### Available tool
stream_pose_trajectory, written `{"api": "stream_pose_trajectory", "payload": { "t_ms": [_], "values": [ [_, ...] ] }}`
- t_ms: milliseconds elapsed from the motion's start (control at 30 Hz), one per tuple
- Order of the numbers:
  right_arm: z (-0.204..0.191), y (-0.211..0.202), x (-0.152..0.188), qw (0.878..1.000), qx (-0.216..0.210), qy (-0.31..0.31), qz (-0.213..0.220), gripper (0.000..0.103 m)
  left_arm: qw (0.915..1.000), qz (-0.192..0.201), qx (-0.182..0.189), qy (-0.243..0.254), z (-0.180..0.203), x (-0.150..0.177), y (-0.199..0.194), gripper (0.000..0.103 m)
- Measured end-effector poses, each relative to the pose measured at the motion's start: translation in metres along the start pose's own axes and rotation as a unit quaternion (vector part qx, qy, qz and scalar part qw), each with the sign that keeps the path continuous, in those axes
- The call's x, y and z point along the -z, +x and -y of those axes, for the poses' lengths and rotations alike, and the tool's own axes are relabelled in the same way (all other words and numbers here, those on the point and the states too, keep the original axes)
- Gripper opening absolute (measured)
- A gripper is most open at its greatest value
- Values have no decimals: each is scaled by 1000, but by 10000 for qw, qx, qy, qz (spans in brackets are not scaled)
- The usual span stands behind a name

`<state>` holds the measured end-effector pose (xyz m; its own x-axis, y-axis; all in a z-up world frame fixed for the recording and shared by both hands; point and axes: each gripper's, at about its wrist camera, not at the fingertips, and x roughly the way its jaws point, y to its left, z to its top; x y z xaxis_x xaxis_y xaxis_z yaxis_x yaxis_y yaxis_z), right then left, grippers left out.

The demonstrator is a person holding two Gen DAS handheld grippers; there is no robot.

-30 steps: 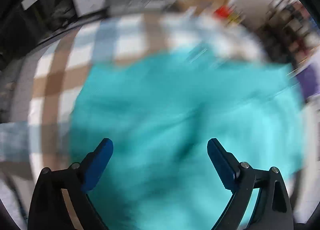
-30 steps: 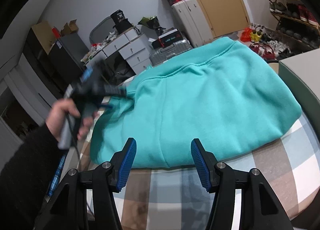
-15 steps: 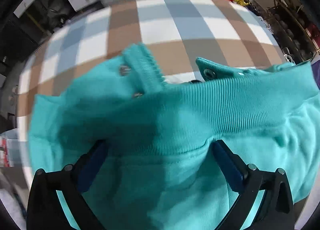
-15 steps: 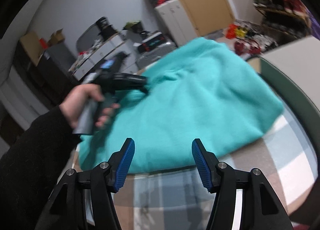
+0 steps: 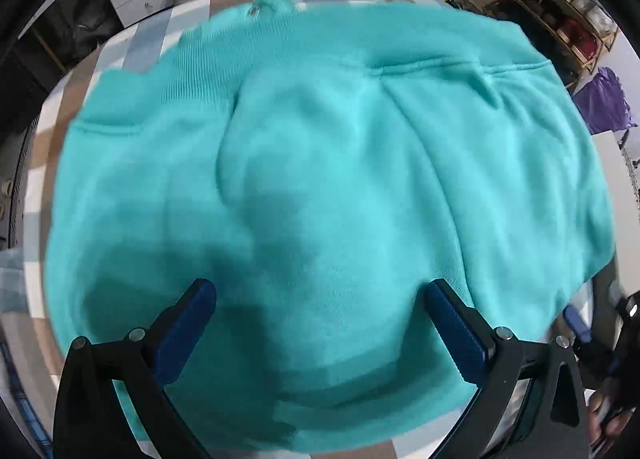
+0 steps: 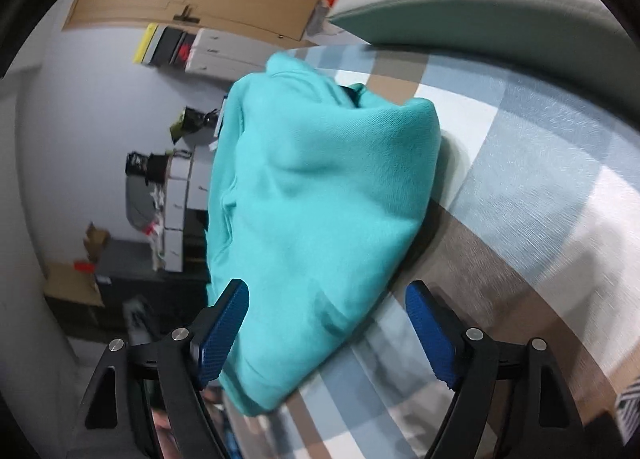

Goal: Fold large clothes

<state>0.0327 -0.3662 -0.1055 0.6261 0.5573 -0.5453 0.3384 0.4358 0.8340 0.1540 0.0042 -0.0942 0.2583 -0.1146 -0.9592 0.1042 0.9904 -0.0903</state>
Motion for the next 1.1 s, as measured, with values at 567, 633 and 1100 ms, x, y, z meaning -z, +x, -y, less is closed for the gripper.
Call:
{"api": "stream_pose_trajectory", "payload": {
  "t_ms": [567, 633, 1100],
  "values": [
    [-26, 37, -29, 9914, 521, -1116, 445, 22, 9995, 130, 235, 178, -16, 17, -3, 102],
    [-37, 31, -26, 9850, 604, -1495, 610, 17, 9994, 190, 118, 282, -11, 25, -3, 102],
    [-122, -61, 17, 8783, 1461, -4267, 1587, 12, 9947, 223, 667, 747, 82, 74, -15, 102]
  ]
}}
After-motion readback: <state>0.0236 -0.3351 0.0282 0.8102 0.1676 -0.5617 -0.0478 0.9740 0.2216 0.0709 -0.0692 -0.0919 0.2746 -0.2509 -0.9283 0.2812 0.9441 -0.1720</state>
